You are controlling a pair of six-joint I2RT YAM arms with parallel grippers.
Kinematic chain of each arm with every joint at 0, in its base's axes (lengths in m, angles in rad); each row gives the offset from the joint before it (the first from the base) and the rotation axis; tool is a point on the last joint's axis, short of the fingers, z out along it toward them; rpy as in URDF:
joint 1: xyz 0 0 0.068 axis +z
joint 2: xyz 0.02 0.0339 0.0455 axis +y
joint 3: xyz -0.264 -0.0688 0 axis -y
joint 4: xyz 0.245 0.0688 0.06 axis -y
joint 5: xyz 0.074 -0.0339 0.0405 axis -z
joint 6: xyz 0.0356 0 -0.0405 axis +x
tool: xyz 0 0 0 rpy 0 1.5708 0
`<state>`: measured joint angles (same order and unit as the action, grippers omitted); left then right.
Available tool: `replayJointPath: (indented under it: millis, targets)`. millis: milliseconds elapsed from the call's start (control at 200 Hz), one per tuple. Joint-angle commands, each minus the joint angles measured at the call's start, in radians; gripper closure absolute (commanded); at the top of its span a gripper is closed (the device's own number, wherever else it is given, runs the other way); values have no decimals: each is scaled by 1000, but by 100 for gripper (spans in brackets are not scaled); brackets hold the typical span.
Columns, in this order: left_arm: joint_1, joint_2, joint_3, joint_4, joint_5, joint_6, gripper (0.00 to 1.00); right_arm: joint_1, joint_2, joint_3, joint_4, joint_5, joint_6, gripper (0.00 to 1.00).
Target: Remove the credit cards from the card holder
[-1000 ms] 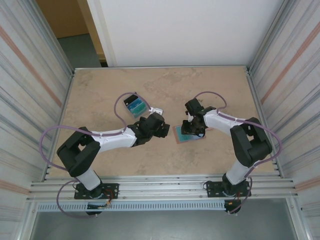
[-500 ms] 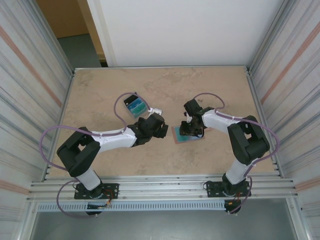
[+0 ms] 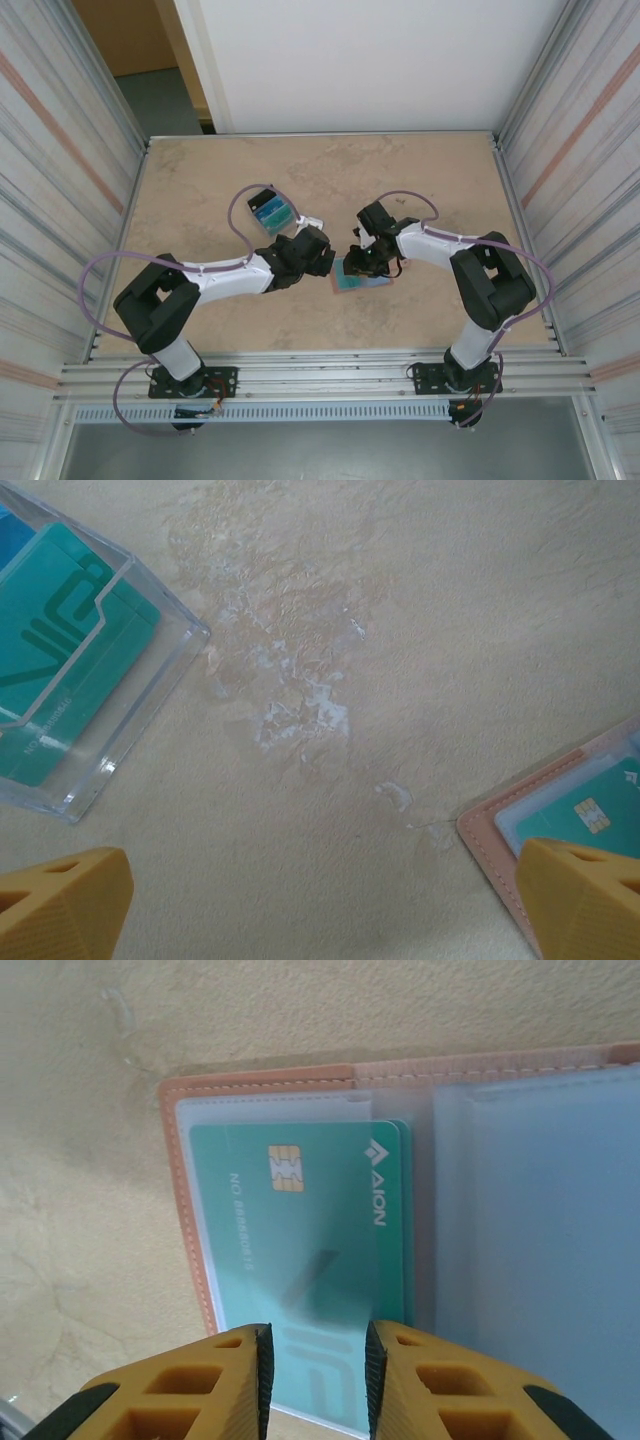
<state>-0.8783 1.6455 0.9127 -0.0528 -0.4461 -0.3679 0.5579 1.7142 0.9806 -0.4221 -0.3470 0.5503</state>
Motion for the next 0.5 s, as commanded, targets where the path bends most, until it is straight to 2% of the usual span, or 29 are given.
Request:
replayJointPath:
  millis: [0, 261, 346, 491]
  targets:
    - [-4, 16, 10, -16, 4, -19, 1, 3, -10, 7, 3, -21, 32, 69]
    - [-17, 77, 38, 1, 48, 3, 1, 1, -17, 26, -65, 93, 0, 70]
    - [-16, 101, 52, -5, 50, 3, 1, 0, -12, 27, -70, 101, -9, 76]
    - [-18, 136, 70, -15, 55, 10, 1, 0, -4, 29, -69, 99, -14, 76]
